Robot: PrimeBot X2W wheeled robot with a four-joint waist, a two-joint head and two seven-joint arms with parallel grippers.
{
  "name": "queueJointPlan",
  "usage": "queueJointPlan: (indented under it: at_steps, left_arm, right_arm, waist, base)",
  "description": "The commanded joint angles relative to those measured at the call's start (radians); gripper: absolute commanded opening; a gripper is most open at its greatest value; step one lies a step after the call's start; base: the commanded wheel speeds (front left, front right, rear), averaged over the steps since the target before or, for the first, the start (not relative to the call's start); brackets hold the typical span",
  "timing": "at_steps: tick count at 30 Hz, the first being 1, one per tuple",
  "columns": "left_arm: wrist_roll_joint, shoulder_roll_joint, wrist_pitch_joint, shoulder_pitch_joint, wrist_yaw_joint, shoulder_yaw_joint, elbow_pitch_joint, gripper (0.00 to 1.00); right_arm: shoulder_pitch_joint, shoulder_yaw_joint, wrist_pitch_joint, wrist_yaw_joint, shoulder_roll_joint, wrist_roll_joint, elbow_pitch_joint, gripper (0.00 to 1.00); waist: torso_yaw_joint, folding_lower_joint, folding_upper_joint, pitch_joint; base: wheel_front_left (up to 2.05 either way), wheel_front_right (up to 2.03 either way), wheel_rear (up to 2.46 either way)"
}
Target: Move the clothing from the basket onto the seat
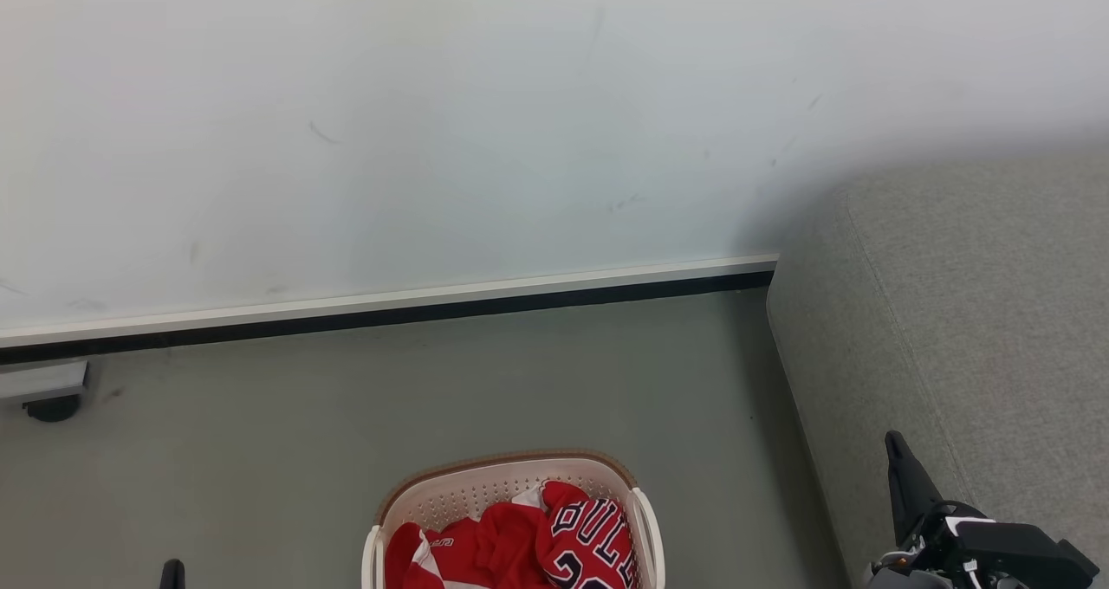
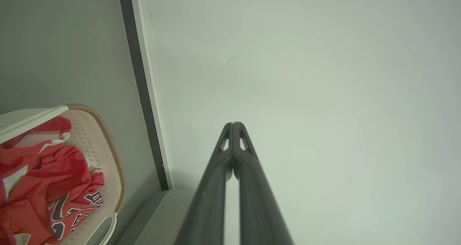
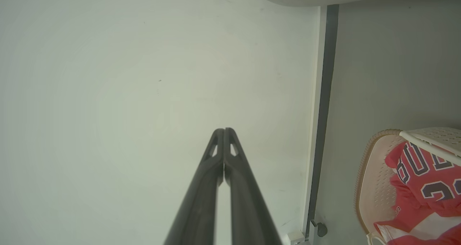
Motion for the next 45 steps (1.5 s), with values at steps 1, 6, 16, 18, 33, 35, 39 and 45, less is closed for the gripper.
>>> queueJointPlan:
  at_steps: [1,6,16,18,33,35,39,45]
  left_arm:
    - [0.004,-0.001,0.004,-0.008,-0.006,0.003,0.004,0.00]
    - [0.004,-0.001,0.004,-0.008,-0.006,0.003,0.004,0.00]
    - [0.004,-0.001,0.004,-0.008,-0.006,0.003,0.004,0.00]
    - [0.004,-0.001,0.004,-0.008,-0.006,0.003,0.004,0.00]
    - [0.015,-0.009,-0.029,0.002,0.000,-0.033,0.026,1.00]
    - [0.030,-0.004,-0.041,0.001,-0.001,-0.046,0.024,1.00]
    - [0.075,0.009,-0.064,-0.004,-0.002,-0.075,0.026,1.00]
    - [0.172,0.008,-0.089,-0.012,-0.003,-0.086,0.022,1.00]
  right_arm:
    - [-0.003,0.000,0.001,0.000,0.003,0.000,-0.001,0.00]
    - [-0.003,0.000,0.001,0.000,0.003,0.000,-0.001,0.00]
    - [-0.003,0.000,0.001,0.000,0.003,-0.001,-0.001,0.00]
    - [-0.003,0.000,0.001,0.000,0.003,-0.001,-0.001,0.00]
    - [0.033,0.041,-0.040,0.000,-0.002,-0.020,0.032,1.00]
    - [0.032,0.054,-0.051,0.000,-0.005,-0.031,0.031,1.00]
    - [0.028,0.078,-0.072,0.000,-0.012,-0.083,0.033,1.00]
    - [0.024,0.100,-0.100,0.000,-0.012,-0.223,0.026,1.00]
  waist:
    - [0.000,0.0000,0.0000,0.000]
    - [0.000,0.0000,0.0000,0.000]
    - [0.000,0.0000,0.0000,0.000]
    - [0.000,0.0000,0.0000,0.000]
    - [-0.002,0.0000,0.0000,-0.002]
    - [-0.002,0.0000,0.0000,-0.002]
    - [-0.003,0.0000,0.0000,-0.004]
    - [-0.002,0.0000,0.0000,-0.005]
  base:
    - [0.00,0.00,0.00]
    - [0.00,0.00,0.00]
    - [0.00,0.00,0.00]
    - [0.00,0.00,0.00]
    - [0.00,0.00,0.00]
    - [0.00,0.00,0.00]
    - [0.00,0.00,0.00]
    - [0.00,0.00,0.00]
